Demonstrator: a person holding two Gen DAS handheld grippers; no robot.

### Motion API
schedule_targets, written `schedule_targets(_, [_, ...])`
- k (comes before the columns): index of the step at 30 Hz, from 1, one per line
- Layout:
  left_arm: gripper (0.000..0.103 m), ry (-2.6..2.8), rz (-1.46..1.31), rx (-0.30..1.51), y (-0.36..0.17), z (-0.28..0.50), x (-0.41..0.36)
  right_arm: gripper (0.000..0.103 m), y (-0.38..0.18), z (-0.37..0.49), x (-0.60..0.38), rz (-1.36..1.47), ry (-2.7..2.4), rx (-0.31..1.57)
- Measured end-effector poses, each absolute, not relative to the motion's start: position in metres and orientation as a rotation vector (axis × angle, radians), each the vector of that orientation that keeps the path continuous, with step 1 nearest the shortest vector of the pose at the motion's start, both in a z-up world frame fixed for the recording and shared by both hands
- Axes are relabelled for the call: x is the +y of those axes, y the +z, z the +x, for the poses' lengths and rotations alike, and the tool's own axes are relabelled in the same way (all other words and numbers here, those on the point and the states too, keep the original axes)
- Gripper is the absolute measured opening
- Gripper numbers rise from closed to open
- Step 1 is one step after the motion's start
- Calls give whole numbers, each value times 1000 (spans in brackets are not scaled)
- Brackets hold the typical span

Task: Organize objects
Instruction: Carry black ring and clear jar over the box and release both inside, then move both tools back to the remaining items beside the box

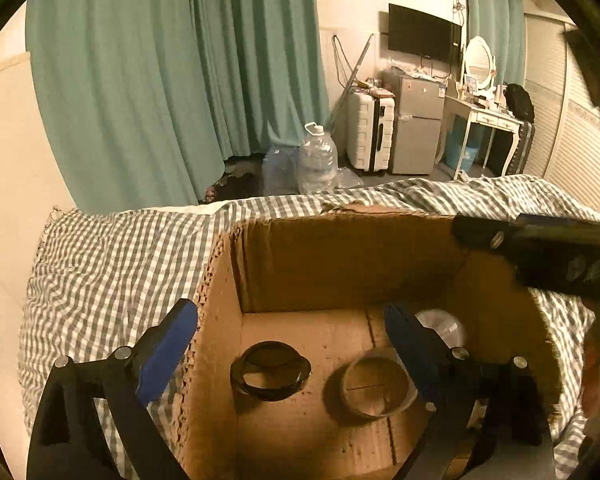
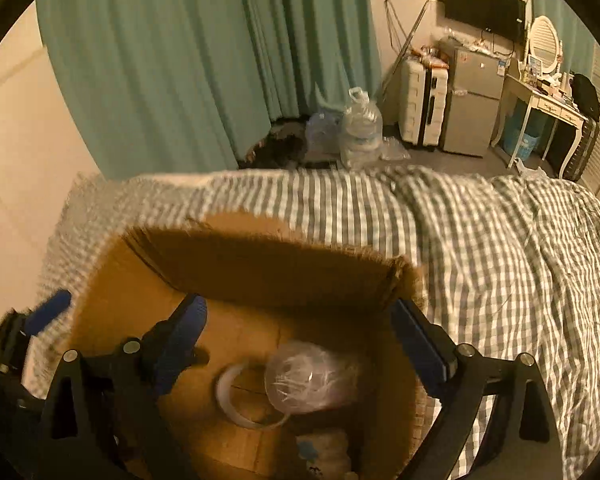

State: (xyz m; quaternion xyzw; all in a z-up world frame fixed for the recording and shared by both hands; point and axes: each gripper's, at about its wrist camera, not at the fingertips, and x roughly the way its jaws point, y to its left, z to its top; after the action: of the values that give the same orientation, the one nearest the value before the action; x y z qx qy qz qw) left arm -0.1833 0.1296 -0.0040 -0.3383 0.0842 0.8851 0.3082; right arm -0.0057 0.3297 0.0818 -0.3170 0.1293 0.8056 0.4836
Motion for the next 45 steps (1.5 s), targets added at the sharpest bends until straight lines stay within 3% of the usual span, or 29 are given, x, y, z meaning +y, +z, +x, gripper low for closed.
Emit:
schedule_targets(9, [99, 2373, -781, 199, 73, -131, 80, 94, 183, 24, 220, -634, 2064, 107])
schedule_targets(15, [101, 2425, -741, 232, 89, -76, 29, 94, 191, 45, 140, -650, 2090, 28])
schedule_targets(24, [102, 2399, -932, 256, 22, -49, -9, 94, 96, 64, 104, -804, 2137, 16])
schedule_targets(33, [102, 2355, -1226, 423, -104, -55, 4, 94, -33, 40, 149, -1261, 1977, -54])
schedule_targets(41, [102, 2284, -1367, 340, -134, -73, -7, 93, -113, 1, 142, -1626, 1990, -196])
schedule_targets(45, [102, 2245, -1466, 275, -150, -84, -12, 92, -136, -7, 159, -1703, 1965, -134])
